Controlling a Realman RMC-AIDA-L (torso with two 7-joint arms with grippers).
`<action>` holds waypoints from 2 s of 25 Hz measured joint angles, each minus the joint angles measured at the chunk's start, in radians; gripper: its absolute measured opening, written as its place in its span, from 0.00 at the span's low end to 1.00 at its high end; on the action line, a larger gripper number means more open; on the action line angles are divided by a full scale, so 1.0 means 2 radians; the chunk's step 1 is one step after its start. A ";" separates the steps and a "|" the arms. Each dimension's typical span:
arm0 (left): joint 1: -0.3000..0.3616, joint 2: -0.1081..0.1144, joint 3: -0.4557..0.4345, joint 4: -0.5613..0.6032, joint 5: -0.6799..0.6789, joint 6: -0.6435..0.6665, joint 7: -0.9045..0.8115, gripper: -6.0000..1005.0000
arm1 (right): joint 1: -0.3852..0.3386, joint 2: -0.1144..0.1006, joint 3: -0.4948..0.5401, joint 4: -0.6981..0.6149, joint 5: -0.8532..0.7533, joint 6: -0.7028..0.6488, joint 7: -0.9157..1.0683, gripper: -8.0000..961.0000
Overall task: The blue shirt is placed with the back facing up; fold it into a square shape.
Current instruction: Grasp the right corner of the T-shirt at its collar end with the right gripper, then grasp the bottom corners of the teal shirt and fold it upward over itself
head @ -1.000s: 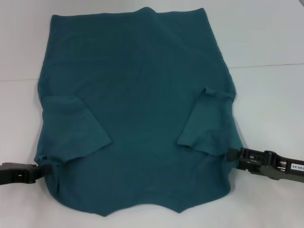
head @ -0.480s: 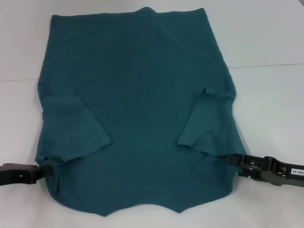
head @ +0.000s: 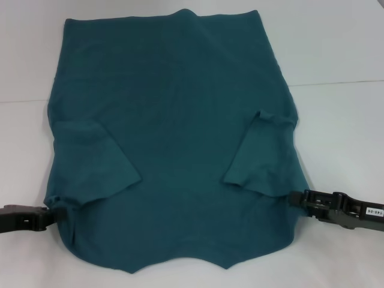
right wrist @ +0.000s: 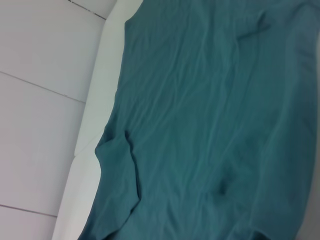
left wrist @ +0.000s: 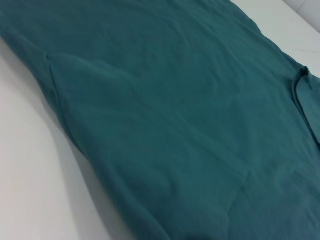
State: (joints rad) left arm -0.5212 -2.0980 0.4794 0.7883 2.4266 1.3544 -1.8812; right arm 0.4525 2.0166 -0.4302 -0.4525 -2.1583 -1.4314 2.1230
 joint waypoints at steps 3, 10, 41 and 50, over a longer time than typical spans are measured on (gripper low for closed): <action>0.000 0.000 0.000 0.000 0.000 0.000 0.000 0.03 | -0.002 0.001 0.002 0.000 0.000 0.010 -0.001 0.82; 0.000 0.001 0.000 0.000 0.000 0.000 0.000 0.03 | -0.005 0.002 -0.005 0.000 -0.010 0.028 -0.002 0.54; 0.019 0.005 -0.035 0.011 0.003 0.072 -0.005 0.03 | -0.049 -0.014 0.033 -0.005 -0.007 -0.030 -0.116 0.07; 0.045 0.006 -0.066 0.024 0.005 0.143 -0.011 0.03 | -0.068 -0.034 0.030 -0.006 -0.010 -0.060 -0.133 0.07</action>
State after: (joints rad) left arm -0.4320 -2.0860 0.3471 0.8362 2.4358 1.6400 -1.9032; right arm 0.3173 1.9476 -0.3695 -0.4649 -2.1777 -1.5517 1.8567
